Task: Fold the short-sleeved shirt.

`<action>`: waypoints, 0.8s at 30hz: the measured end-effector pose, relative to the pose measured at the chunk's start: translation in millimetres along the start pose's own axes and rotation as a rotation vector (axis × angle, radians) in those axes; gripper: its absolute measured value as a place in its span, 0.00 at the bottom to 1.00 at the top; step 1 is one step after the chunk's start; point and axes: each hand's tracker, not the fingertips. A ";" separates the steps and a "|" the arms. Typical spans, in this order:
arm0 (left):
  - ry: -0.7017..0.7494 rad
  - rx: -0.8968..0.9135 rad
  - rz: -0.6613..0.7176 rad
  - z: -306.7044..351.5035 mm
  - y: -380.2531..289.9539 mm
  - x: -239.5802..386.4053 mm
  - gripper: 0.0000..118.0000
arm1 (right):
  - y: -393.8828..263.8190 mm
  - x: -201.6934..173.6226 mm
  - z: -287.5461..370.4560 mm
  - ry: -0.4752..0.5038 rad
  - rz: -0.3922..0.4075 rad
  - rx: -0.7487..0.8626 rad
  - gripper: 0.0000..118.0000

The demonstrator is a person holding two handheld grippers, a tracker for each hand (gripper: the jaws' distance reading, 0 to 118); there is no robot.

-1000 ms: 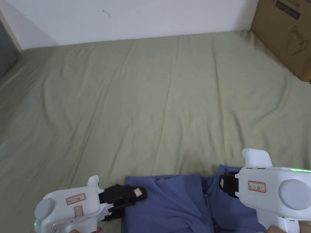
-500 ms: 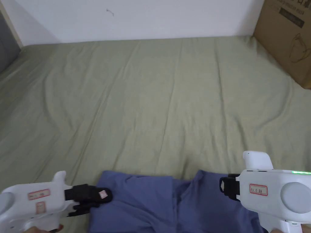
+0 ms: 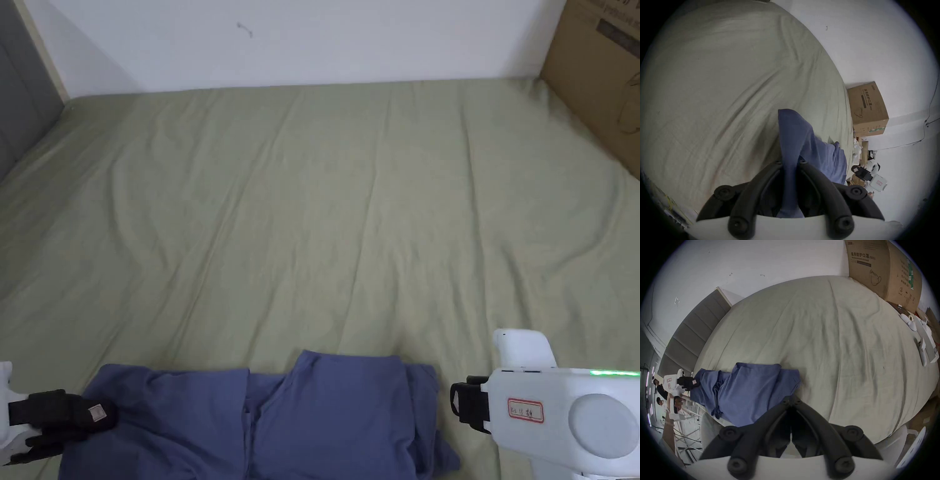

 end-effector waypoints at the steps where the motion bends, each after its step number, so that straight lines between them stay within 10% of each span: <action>1: 0.019 0.004 -0.005 -0.6 -1.9 6.6 0.08 | -0.1 0.3 0.3 0.002 0.001 0.000 0.00; 8: -0.122 0.087 0.094 23.6 -11.9 82.7 0.08 | -1.9 14.3 8.7 0.002 -0.024 0.013 0.00; 24: 0.019 -0.194 -0.325 -130.2 -96.3 274.3 0.09 | -16.8 73.1 24.0 0.003 -0.146 0.046 0.00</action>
